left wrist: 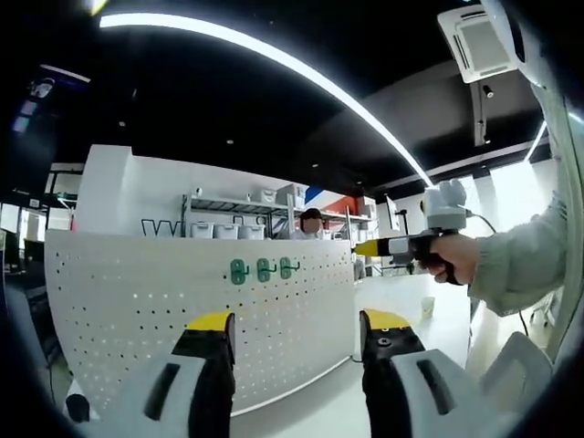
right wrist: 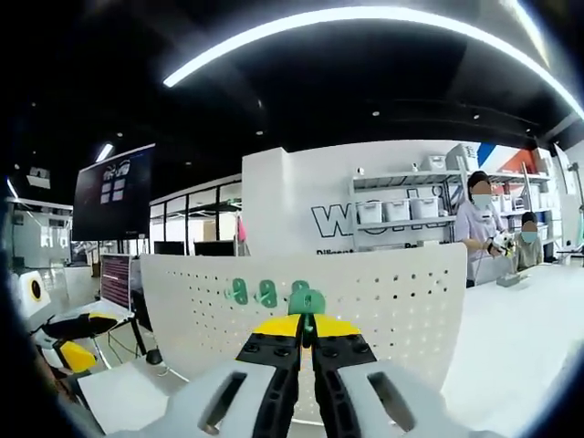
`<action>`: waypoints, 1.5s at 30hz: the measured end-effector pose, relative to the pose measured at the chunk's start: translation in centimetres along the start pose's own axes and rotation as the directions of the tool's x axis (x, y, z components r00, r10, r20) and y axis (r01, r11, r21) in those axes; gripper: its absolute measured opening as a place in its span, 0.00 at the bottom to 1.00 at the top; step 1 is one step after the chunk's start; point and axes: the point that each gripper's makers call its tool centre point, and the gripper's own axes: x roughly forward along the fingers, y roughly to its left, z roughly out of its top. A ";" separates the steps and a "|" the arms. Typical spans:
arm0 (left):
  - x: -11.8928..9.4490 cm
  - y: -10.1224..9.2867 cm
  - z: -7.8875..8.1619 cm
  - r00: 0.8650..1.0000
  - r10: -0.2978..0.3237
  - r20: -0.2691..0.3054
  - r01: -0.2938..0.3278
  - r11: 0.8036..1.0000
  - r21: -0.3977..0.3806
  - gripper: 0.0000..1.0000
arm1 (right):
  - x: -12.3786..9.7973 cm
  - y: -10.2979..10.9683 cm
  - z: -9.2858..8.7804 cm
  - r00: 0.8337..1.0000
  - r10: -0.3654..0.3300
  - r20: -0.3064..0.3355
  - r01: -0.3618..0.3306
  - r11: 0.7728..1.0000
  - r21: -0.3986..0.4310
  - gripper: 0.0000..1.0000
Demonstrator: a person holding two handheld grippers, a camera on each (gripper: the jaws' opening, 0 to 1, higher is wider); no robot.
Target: Insert the hook assembly into the mounting plate slot until the hook locks in place.
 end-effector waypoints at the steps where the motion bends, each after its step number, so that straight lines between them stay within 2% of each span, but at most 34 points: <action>1: 0.0 0.1 0.0 1.000 0.002 -0.001 -0.002 1.000 0.001 0.57 | 0.1 0.0 0.0 1.000 -0.002 0.000 0.002 1.000 -0.002 0.01; 13: -0.1 1.2 -0.4 1.000 0.027 -0.009 -0.026 1.000 0.007 0.57 | 1.9 -0.9 -0.5 1.000 -0.016 -0.005 0.015 0.999 -0.041 0.01; 38: 0.2 1.1 -1.3 0.999 0.027 -0.033 -0.027 1.000 0.008 0.57 | 5.9 -3.0 -0.6 0.998 -0.058 0.014 0.059 0.997 -0.059 0.01; 45: 0.2 1.3 -1.4 0.999 0.030 -0.034 -0.029 1.000 0.008 0.57 | 6.5 -3.3 -1.1 0.998 -0.065 0.009 0.065 0.995 -0.069 0.01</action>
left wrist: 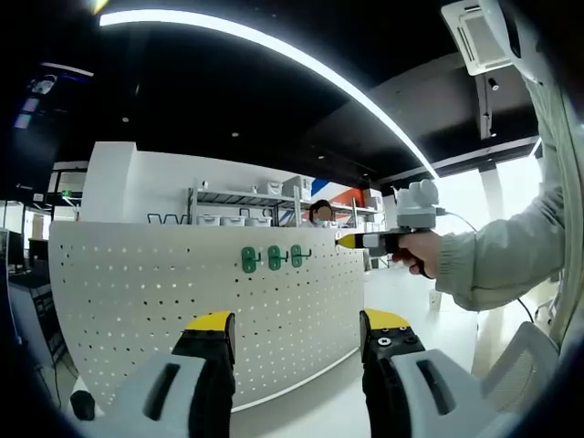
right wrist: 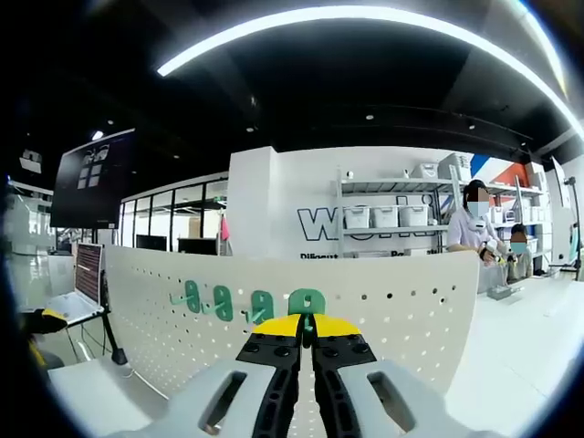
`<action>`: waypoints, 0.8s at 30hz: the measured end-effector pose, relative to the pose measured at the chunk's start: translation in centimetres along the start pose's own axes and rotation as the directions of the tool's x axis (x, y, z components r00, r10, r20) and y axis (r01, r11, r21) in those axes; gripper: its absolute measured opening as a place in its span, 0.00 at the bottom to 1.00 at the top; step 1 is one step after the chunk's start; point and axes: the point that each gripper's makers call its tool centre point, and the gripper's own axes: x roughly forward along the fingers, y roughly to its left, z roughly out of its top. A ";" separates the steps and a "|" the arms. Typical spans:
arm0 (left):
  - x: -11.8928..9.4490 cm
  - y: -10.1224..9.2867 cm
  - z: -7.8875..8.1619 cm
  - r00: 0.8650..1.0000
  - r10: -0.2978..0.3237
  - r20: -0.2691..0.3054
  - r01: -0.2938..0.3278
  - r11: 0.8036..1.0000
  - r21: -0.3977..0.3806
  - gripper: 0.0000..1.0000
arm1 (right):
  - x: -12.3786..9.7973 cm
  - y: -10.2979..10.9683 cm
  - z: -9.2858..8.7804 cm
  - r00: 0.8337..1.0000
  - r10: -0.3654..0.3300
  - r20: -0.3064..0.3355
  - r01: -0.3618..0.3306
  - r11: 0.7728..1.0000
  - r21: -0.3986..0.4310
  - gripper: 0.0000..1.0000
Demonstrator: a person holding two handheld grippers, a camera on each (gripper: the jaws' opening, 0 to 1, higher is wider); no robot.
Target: Insert the hook assembly into the mounting plate slot until the hook locks in place.
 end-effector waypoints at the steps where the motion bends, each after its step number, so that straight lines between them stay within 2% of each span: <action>1: 0.0 0.0 0.0 1.000 0.000 -0.001 0.000 1.000 0.000 0.57 | 0.1 0.0 -0.1 1.000 -0.002 -0.002 0.002 1.000 -0.001 0.01; 6: 0.1 -0.2 -0.2 1.000 -0.005 -0.005 0.005 1.000 -0.002 0.57 | 0.5 -0.5 -0.7 1.000 -0.014 -0.010 0.014 1.000 0.001 0.01; 24: 0.3 -0.6 -0.5 1.000 -0.010 -0.008 0.010 1.000 -0.016 0.57 | 2.6 -0.7 -1.0 1.000 -0.026 -0.013 0.026 1.000 0.006 0.01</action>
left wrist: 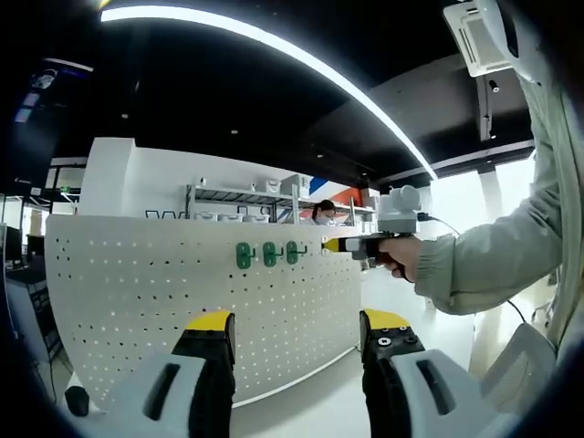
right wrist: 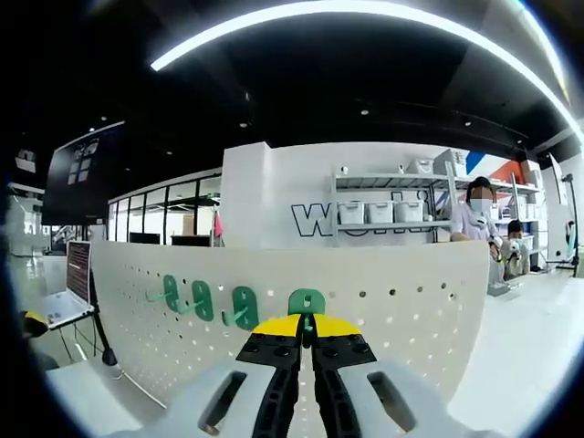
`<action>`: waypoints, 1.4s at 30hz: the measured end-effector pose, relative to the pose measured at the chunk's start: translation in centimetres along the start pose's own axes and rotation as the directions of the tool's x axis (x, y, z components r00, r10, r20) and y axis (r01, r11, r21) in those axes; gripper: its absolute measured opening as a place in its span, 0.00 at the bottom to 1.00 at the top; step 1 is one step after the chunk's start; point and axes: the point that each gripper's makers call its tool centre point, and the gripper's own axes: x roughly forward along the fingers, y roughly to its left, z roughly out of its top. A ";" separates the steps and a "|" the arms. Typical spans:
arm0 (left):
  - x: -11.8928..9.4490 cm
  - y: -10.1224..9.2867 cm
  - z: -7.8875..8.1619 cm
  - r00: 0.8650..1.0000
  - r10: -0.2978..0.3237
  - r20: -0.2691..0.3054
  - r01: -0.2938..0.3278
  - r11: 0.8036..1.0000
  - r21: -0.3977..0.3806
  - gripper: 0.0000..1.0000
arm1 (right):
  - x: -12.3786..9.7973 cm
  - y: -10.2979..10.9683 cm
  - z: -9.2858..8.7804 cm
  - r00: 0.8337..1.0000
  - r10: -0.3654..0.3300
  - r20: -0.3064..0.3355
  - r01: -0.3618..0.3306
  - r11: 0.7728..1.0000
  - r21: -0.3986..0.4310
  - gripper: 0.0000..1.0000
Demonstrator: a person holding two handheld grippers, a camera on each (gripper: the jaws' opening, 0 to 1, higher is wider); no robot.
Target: Insert the hook assembly into the mounting plate slot until the hook locks in place.
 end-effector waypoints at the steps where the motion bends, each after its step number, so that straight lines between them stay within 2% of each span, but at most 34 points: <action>1: 0.0 0.0 0.0 1.000 0.000 -0.001 0.000 1.000 -0.001 0.57 | 0.0 0.0 0.0 1.000 0.000 0.000 0.000 1.000 0.000 0.01; 14: 0.0 0.1 -0.3 1.000 0.002 -0.006 -0.002 1.000 -0.004 0.57 | 1.1 0.3 -0.7 1.000 0.002 -0.011 -0.002 1.000 0.004 0.01; 32: -0.1 0.5 -0.4 1.000 0.011 -0.008 -0.011 1.000 -0.010 0.57 | 2.0 0.6 -0.4 1.000 -0.005 0.002 0.005 1.000 -0.010 0.01; 37: -0.2 0.9 -0.5 1.000 0.022 -0.007 -0.022 1.000 -0.014 0.57 | 2.2 0.6 -0.6 1.000 -0.010 -0.002 0.010 1.000 -0.024 0.01; 42: -0.3 1.1 -0.5 1.000 0.026 -0.008 -0.026 1.000 -0.017 0.56 | 2.4 0.8 -0.4 1.000 -0.029 0.012 0.030 0.995 -0.094 0.01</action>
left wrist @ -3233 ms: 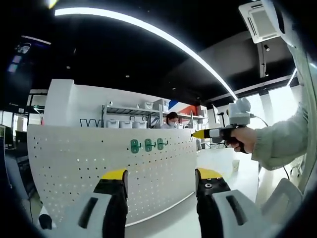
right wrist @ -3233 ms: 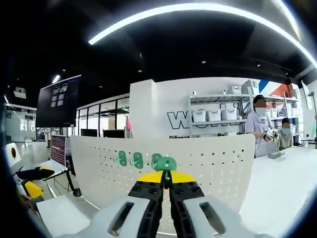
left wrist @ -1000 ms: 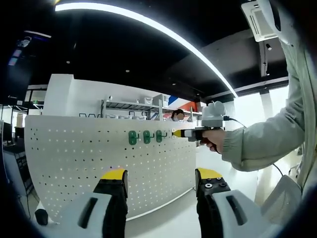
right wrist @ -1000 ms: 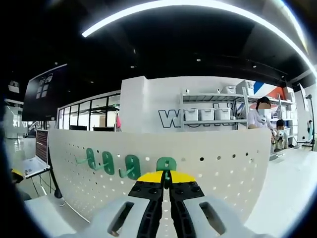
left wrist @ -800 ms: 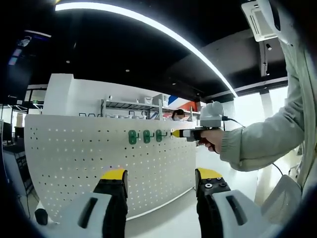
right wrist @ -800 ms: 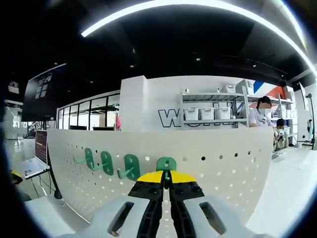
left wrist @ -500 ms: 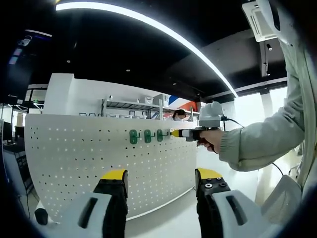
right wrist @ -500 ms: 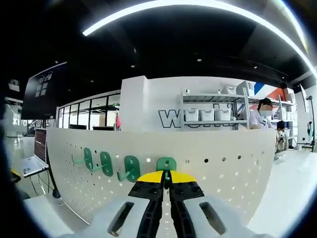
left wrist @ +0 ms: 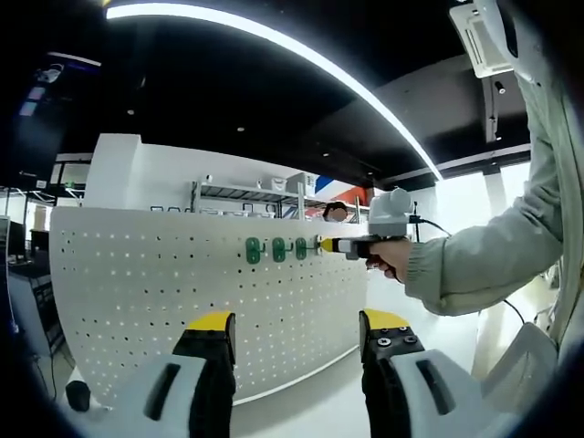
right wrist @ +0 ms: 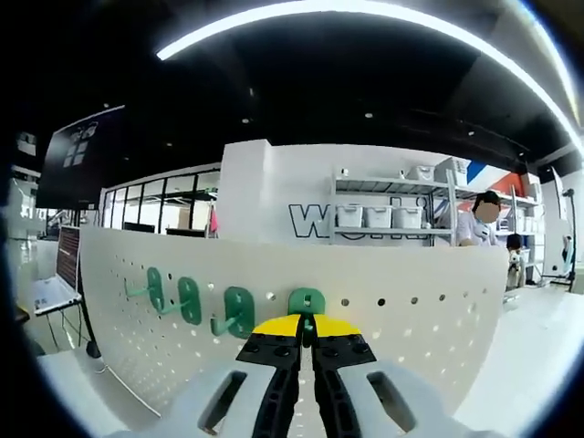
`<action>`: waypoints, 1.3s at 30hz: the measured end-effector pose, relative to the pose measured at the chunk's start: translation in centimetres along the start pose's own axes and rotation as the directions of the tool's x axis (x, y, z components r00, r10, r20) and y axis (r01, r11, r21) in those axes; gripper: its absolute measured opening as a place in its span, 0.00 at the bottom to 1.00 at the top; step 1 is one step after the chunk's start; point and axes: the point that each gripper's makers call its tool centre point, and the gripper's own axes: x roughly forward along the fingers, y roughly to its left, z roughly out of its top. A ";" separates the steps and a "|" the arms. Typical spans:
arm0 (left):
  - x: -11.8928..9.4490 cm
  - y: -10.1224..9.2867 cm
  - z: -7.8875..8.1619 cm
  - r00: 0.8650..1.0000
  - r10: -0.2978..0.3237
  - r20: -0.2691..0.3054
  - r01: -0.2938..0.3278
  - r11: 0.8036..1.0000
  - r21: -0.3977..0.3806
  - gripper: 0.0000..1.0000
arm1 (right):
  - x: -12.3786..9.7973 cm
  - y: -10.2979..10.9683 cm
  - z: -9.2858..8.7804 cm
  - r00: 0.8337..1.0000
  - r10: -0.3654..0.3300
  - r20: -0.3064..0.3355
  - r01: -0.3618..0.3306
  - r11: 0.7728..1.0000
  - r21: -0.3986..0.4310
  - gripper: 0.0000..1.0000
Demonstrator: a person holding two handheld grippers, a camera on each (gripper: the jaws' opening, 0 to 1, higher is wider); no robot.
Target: Insert the hook assembly into the mounting plate slot until the hook locks in place.
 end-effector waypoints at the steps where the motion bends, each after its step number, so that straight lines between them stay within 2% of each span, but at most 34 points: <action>1: 0.0 0.0 0.0 1.000 0.000 -0.001 0.000 1.000 -0.002 0.57 | 0.1 0.0 -0.1 1.000 -0.003 -0.003 0.003 1.000 -0.005 0.01; 5: -0.1 0.1 -0.1 1.000 0.003 -0.001 -0.003 1.000 -0.003 0.56 | 0.2 -0.2 -0.7 1.000 -0.011 -0.014 0.011 1.000 -0.020 0.01; 28: -0.3 0.4 -0.1 1.000 0.010 0.001 -0.010 1.000 -0.004 0.56 | 0.0 -0.1 -0.4 1.000 -0.016 0.007 0.016 0.999 -0.046 0.02; 39: -0.5 0.4 0.1 1.000 0.017 0.004 -0.017 1.000 -0.005 0.56 | -0.2 0.0 0.0 1.000 -0.014 0.028 0.016 0.999 -0.048 0.07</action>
